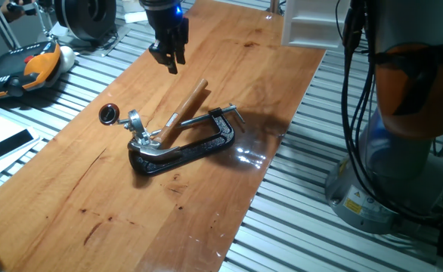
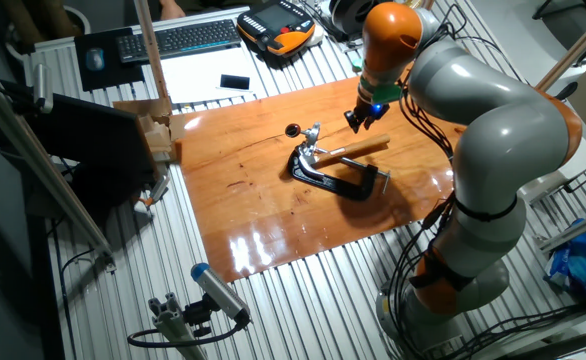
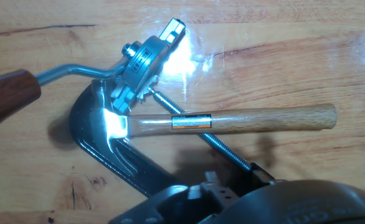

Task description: Push down the lever

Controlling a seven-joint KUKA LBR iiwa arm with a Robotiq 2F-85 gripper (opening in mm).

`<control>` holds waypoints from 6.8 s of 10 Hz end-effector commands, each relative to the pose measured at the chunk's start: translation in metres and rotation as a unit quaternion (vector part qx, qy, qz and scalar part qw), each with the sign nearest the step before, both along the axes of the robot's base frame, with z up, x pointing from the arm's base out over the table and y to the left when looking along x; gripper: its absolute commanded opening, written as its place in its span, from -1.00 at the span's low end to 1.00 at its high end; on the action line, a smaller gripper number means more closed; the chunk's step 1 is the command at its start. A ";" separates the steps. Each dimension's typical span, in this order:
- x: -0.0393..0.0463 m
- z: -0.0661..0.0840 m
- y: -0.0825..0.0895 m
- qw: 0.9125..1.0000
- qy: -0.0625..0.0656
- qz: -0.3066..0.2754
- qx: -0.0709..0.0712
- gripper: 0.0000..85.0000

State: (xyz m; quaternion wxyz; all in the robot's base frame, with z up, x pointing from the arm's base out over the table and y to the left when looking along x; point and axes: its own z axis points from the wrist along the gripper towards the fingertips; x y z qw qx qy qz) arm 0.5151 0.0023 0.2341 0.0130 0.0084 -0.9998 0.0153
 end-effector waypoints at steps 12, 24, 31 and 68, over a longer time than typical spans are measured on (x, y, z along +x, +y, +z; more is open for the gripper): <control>0.0050 0.000 0.033 1.000 -0.005 -0.027 0.012 -1.00; 0.0064 0.003 0.069 0.998 -0.003 -0.058 0.012 -1.00; 0.0002 0.004 0.096 0.997 -0.007 -0.073 0.005 -1.00; 0.0094 -0.008 0.146 0.991 -0.024 -0.128 -0.005 -1.00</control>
